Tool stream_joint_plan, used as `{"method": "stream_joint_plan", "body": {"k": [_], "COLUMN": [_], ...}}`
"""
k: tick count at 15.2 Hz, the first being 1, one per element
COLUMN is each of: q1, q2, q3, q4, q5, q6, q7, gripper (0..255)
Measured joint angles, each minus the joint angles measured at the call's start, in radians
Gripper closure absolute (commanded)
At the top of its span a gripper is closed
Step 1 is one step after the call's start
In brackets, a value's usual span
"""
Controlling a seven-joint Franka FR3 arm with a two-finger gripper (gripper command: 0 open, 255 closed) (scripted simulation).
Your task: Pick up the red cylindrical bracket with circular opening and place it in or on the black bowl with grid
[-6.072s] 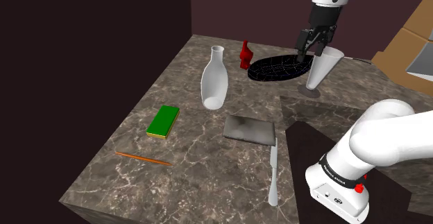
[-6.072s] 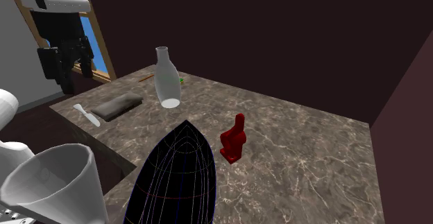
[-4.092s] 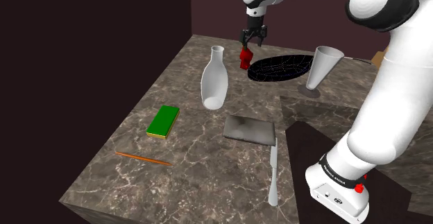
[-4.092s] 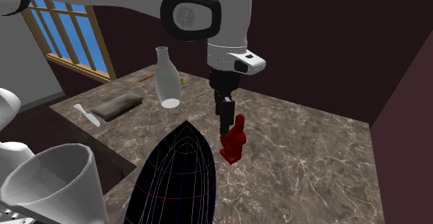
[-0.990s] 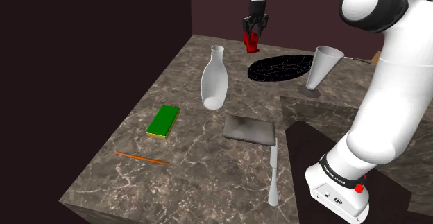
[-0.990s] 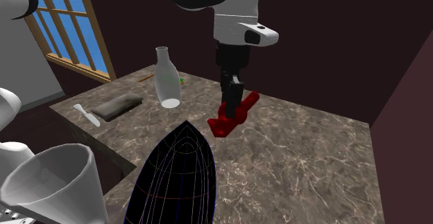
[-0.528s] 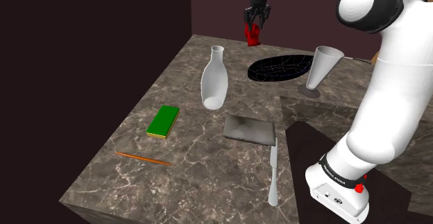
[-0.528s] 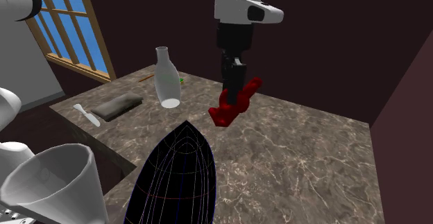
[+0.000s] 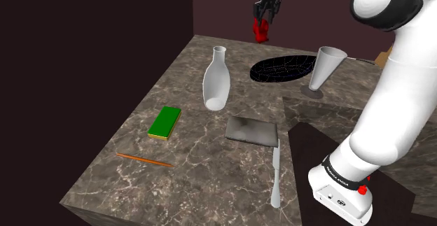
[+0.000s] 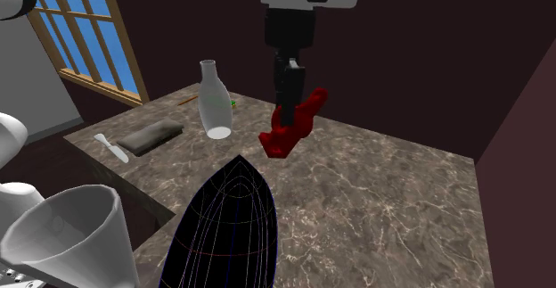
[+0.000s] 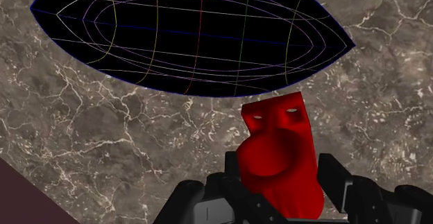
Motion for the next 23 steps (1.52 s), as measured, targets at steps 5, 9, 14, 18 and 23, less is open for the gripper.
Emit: {"method": "stream_joint_plan", "body": {"k": [5,9,14,18,23], "q1": [-0.021,-0.048,-0.043,-0.033,-0.028], "q2": [-0.168,-0.298,-0.305,-0.302,-0.282], "q3": [-0.024,-0.051,-0.046,-0.034,-0.029], "q4": [-0.207,-0.36,-0.435,-0.574,-0.675], "q5": [-0.034,-0.066,-0.075,-0.093,-0.108], "q6": [0.047,0.079,0.17,0.356,0.515], "q7": [-0.045,-0.094,-0.075,-0.033,-0.002], "gripper": [255,255,0,0,0]}}
